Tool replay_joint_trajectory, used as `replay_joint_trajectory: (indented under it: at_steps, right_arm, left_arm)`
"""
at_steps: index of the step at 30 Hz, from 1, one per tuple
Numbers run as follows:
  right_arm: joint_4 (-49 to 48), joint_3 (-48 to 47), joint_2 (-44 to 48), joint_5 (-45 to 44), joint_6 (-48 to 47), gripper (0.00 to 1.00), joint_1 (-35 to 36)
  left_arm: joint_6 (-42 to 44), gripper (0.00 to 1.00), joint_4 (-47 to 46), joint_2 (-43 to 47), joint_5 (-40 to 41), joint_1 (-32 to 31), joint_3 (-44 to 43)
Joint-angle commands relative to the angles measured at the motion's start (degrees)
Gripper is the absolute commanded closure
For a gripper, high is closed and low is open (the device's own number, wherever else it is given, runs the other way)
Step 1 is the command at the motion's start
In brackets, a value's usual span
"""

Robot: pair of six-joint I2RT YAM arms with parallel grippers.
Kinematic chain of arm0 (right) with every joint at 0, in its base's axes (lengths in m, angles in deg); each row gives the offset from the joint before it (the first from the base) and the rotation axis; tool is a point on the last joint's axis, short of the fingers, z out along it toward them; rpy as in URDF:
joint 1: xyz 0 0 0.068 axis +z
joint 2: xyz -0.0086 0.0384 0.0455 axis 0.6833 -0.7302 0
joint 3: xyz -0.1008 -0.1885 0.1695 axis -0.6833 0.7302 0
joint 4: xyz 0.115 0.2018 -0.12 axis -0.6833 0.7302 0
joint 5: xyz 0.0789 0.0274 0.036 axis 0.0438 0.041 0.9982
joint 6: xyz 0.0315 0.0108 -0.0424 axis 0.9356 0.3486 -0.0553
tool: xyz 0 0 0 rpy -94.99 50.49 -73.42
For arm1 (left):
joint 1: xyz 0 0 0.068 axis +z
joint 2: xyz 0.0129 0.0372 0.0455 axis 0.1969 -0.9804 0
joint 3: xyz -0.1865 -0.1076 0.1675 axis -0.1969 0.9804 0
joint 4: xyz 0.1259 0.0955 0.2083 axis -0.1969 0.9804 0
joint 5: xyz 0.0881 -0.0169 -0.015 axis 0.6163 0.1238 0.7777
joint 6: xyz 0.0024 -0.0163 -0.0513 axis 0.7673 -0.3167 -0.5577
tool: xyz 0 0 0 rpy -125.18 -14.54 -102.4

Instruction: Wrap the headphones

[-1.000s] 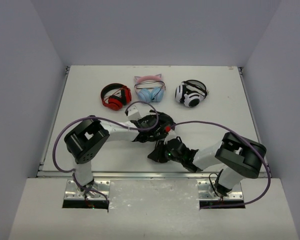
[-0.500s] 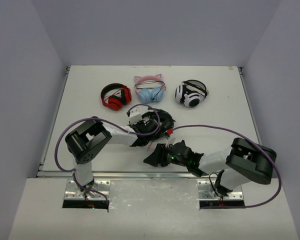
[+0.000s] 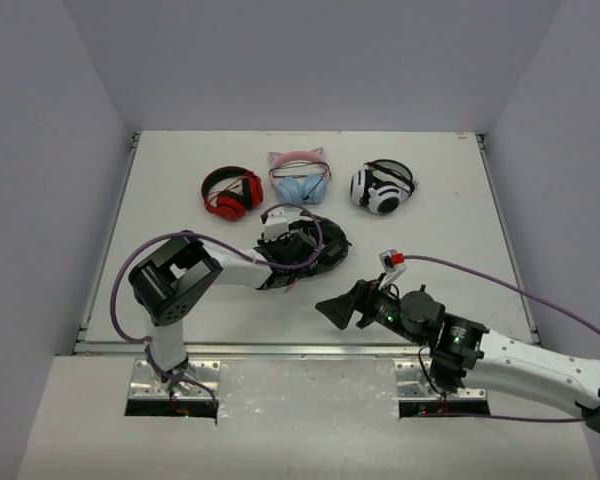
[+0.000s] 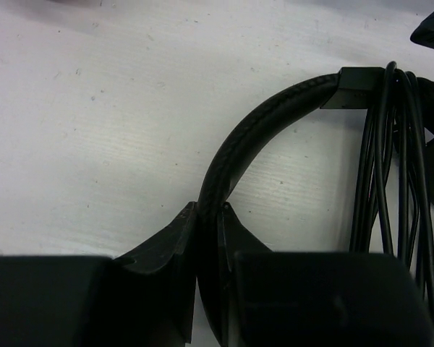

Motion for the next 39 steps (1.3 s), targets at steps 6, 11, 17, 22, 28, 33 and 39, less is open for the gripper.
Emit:
replay_joint_trajectory:
  at_steps: [6, 11, 17, 22, 28, 33, 39]
  right_arm:
    - [31.55, -9.12, 8.15, -11.30, -9.43, 0.01, 0.24]
    - [39.99, -14.84, 10.35, -14.46, -13.65, 0.01, 0.15]
    - [43.17, -18.71, 15.97, -14.47, -15.68, 0.01, 0.24]
    - [43.96, -20.38, 17.03, -11.67, -16.56, 0.01, 0.24]
    - [40.45, -20.12, 17.21, -6.21, -17.70, 0.01, 0.24]
    - [39.74, -20.73, 15.45, -4.01, -19.02, 0.01, 0.15]
    - [38.60, -21.17, 15.89, -1.03, -20.51, 0.01, 0.24]
  left_arm:
    - [16.10, 0.98, -4.17, -0.83, -8.06, 0.71, -2.01]
    - [23.14, 1.00, -1.79, -3.12, -13.68, 0.62, -4.65]
    - [34.55, 1.00, -0.47, -2.33, -17.91, 0.71, -5.62]
    - [45.37, 1.00, -1.43, -1.54, -22.71, 0.62, -5.18]
    - [56.88, 1.00, -2.23, -4.78, -20.54, 0.71, -7.90]
    - [64.98, 1.00, -2.58, -7.25, -31.24, 2.02, -9.31]
    - [77.96, 1.00, 4.06, -4.26, -60.98, 10.79, -11.49]
